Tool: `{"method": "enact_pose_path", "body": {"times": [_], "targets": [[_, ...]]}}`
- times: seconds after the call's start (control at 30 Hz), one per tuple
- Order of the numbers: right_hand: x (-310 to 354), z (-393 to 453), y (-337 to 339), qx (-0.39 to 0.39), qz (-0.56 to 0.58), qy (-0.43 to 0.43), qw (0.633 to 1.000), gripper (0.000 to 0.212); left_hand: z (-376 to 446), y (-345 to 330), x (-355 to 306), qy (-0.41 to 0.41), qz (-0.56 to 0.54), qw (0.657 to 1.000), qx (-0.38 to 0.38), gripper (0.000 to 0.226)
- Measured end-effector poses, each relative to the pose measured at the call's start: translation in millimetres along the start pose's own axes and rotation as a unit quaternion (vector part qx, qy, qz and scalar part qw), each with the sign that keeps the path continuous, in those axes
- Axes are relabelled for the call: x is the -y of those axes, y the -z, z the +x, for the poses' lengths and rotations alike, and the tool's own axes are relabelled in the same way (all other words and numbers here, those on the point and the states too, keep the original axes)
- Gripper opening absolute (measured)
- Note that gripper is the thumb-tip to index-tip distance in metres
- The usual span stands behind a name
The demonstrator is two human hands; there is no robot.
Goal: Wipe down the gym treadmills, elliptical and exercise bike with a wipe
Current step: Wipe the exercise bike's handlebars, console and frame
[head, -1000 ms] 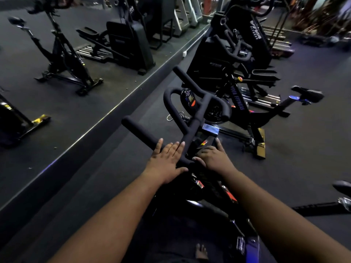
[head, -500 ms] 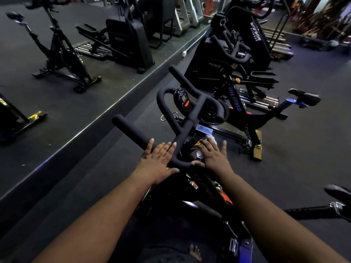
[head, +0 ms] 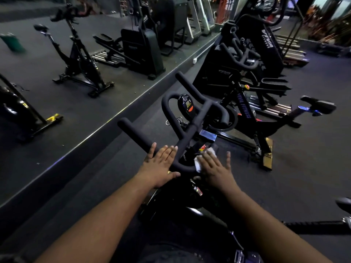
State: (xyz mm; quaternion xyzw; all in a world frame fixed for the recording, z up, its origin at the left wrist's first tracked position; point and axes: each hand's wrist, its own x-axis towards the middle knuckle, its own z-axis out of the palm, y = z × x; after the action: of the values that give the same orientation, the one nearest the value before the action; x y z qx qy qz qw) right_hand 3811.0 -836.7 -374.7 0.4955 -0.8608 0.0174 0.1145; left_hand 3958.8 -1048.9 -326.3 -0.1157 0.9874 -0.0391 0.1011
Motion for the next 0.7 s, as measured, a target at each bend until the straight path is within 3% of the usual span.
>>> {"method": "enact_pose_path", "body": {"times": [0.13,0.23,0.3,0.37,0.5,0.6,0.63,0.7], "targets": [[16,-25,-14,0.058,0.08,-0.07,0.993,0.107,0,-2,0,0.004,-0.01,1.0,-0.001,0.09],[44,-40,-20,0.053,0.204,-0.107,0.972,0.114,1,-2,-1,0.0,-0.017,1.0,-0.003,0.09],[47,-29,-12,0.01,0.299,-0.144,0.943,0.113,2,-4,1,0.001,-0.02,1.0,-0.005,0.092],[44,-6,3,-0.048,0.428,-0.213,0.877,0.096,3,-5,2,0.001,-0.018,1.0,-0.003,0.097],[26,31,6,-0.076,0.634,-0.39,0.663,0.06,2,-4,2,0.004,-0.022,1.0,0.002,0.099],[56,14,1,-0.115,0.738,-0.438,0.5,0.036,2,-3,2,0.002,-0.024,1.0,0.001,0.098],[71,7,12,-0.121,0.755,-0.439,0.472,0.026,2,-2,2,0.002,-0.022,1.0,0.003,0.098],[79,0,13,-0.132,0.762,-0.432,0.464,0.016,4,-2,3,-0.001,-0.009,1.0,0.003,0.099]]}}
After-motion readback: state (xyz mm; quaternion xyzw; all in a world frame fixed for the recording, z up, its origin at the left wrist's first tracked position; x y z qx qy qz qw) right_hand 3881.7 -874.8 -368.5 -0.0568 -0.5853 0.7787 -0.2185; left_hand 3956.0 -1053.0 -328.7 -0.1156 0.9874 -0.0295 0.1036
